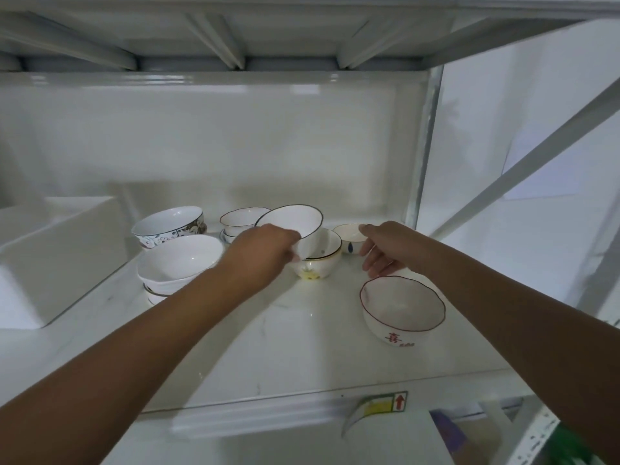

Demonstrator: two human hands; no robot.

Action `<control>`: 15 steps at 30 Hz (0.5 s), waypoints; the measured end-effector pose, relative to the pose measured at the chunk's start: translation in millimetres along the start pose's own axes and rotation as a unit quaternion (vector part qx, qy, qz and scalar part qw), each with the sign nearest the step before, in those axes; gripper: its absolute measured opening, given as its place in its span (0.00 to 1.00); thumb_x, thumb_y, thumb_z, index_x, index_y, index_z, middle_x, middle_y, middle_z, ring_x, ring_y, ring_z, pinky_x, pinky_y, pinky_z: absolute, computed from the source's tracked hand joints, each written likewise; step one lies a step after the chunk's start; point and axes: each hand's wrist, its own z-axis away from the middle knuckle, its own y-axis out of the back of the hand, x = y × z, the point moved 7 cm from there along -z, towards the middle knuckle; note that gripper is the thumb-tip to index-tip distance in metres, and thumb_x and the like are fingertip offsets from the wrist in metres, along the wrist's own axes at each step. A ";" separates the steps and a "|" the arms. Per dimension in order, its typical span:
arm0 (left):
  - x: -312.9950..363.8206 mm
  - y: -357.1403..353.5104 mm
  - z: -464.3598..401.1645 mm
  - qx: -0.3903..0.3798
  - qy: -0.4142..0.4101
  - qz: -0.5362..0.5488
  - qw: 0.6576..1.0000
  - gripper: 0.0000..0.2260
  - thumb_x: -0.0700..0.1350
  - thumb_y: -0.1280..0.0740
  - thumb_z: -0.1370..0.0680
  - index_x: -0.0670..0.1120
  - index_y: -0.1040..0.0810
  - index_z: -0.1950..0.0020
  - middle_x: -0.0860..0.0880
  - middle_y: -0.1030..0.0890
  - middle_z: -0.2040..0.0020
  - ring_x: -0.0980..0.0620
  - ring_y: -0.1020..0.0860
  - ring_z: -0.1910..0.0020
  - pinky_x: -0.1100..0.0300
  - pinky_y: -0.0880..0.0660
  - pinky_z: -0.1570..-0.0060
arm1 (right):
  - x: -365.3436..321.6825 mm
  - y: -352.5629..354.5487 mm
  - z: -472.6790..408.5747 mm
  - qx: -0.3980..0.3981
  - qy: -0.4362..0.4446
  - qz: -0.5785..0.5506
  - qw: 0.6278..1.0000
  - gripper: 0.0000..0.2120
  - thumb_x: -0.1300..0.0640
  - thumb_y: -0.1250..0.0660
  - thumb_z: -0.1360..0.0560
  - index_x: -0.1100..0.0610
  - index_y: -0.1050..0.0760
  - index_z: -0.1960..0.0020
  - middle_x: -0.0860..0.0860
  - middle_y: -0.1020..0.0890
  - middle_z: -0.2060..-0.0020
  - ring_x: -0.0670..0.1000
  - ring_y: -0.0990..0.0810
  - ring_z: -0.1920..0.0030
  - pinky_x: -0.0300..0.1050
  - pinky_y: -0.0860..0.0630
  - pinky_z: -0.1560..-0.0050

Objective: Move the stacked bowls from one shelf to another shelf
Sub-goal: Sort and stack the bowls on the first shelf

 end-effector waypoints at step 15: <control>-10.5 -67.7 -58.8 -0.091 -0.027 -0.010 0.995 0.06 0.47 0.39 0.21 0.48 0.23 0.53 0.47 0.20 0.54 0.44 0.23 0.51 0.55 0.28 0.54 | 22.8 84.0 7.9 0.179 0.009 -0.034 0.983 0.14 0.57 0.41 0.23 0.62 0.21 0.60 0.56 0.18 0.68 0.53 0.22 0.72 0.40 0.27 0.70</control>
